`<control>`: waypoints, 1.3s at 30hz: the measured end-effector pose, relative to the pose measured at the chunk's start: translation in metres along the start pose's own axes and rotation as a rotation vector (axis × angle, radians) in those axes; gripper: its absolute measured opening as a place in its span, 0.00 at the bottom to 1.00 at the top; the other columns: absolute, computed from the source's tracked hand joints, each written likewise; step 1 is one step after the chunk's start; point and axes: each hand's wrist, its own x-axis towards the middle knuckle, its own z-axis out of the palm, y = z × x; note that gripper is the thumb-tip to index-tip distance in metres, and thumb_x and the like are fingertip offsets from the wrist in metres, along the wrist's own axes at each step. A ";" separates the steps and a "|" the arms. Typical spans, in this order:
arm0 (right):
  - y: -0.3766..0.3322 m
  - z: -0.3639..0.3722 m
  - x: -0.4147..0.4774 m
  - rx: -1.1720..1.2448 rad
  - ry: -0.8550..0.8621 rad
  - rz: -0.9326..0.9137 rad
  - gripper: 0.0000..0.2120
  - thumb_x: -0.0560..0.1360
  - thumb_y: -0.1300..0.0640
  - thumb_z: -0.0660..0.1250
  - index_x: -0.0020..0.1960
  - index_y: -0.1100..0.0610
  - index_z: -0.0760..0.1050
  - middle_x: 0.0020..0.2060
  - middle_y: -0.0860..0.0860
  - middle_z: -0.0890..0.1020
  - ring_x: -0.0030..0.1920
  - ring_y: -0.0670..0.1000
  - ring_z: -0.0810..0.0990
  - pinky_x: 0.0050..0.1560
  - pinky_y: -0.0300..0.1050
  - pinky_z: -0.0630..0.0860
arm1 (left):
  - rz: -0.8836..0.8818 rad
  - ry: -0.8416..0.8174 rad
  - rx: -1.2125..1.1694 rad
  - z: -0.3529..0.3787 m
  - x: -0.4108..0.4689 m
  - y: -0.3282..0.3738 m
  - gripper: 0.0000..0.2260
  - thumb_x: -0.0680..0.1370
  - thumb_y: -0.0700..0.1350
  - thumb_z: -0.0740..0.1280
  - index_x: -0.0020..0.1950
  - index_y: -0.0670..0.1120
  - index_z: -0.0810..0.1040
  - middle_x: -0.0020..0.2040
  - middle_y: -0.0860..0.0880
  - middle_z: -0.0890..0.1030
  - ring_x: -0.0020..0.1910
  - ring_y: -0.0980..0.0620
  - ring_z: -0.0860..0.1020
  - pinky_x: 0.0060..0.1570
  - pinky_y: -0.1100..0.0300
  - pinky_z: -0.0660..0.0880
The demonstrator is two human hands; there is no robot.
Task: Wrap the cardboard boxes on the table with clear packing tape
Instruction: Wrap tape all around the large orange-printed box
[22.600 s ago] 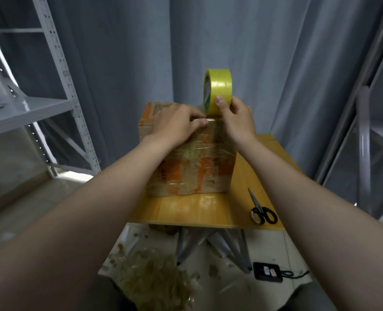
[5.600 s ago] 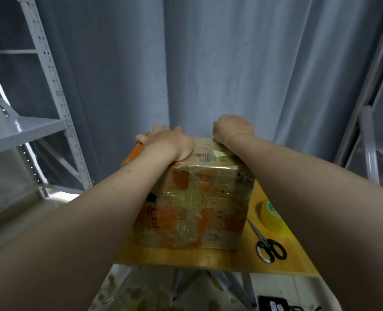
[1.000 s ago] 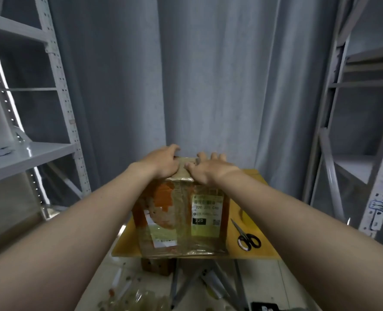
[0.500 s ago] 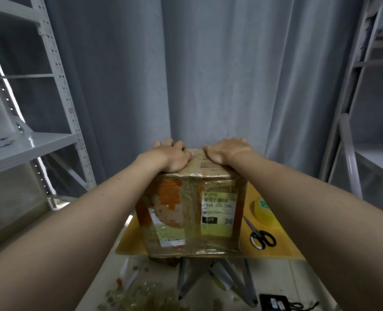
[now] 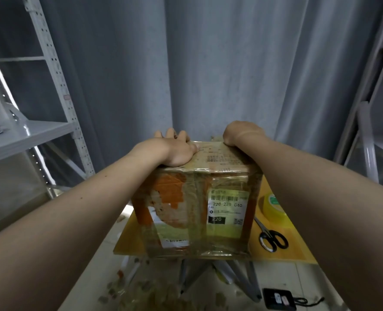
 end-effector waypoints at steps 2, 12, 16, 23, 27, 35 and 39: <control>-0.001 0.002 0.004 0.018 0.011 0.013 0.20 0.80 0.57 0.62 0.71 0.58 0.75 0.72 0.56 0.76 0.71 0.61 0.75 0.68 0.53 0.73 | 0.010 0.001 -0.010 0.000 0.002 -0.001 0.26 0.85 0.64 0.49 0.81 0.55 0.59 0.79 0.47 0.58 0.79 0.39 0.53 0.78 0.39 0.53; 0.012 -0.011 -0.037 0.259 -0.006 0.035 0.19 0.77 0.49 0.65 0.63 0.59 0.75 0.63 0.57 0.80 0.62 0.62 0.80 0.57 0.50 0.76 | -0.110 0.174 -0.157 0.003 -0.006 -0.008 0.33 0.81 0.68 0.56 0.83 0.56 0.54 0.82 0.45 0.52 0.80 0.36 0.53 0.75 0.34 0.60; 0.026 -0.017 -0.072 0.391 -0.226 0.096 0.19 0.83 0.44 0.57 0.50 0.60 0.73 0.47 0.62 0.80 0.44 0.68 0.85 0.44 0.61 0.85 | -0.348 0.209 -0.310 -0.006 -0.027 -0.016 0.33 0.84 0.64 0.56 0.82 0.44 0.59 0.81 0.39 0.60 0.77 0.35 0.64 0.72 0.47 0.66; 0.033 -0.014 -0.098 0.512 0.070 0.042 0.26 0.83 0.41 0.54 0.68 0.58 0.76 0.64 0.59 0.80 0.62 0.65 0.80 0.59 0.54 0.77 | -0.315 0.323 -0.605 -0.009 -0.056 -0.025 0.28 0.82 0.64 0.57 0.69 0.42 0.74 0.67 0.42 0.78 0.62 0.39 0.77 0.63 0.52 0.72; 0.032 -0.012 -0.099 0.726 0.199 0.105 0.33 0.83 0.38 0.53 0.77 0.60 0.66 0.73 0.60 0.74 0.72 0.64 0.72 0.69 0.56 0.68 | -0.346 0.487 -0.883 0.000 -0.067 -0.030 0.41 0.82 0.67 0.56 0.84 0.42 0.47 0.76 0.40 0.70 0.74 0.34 0.69 0.73 0.43 0.67; 0.042 0.059 -0.119 1.316 0.190 0.345 0.25 0.79 0.50 0.65 0.72 0.59 0.69 0.68 0.58 0.78 0.66 0.63 0.77 0.67 0.53 0.73 | -0.386 0.532 -1.228 0.079 -0.088 -0.034 0.30 0.71 0.59 0.68 0.63 0.44 0.62 0.60 0.42 0.80 0.53 0.42 0.82 0.55 0.47 0.81; 0.047 0.098 -0.133 1.328 0.192 0.393 0.18 0.76 0.50 0.68 0.60 0.61 0.74 0.54 0.58 0.82 0.54 0.61 0.80 0.58 0.53 0.77 | -0.471 0.565 -1.184 0.116 -0.087 -0.045 0.25 0.74 0.55 0.70 0.62 0.43 0.64 0.66 0.43 0.75 0.59 0.40 0.79 0.59 0.46 0.78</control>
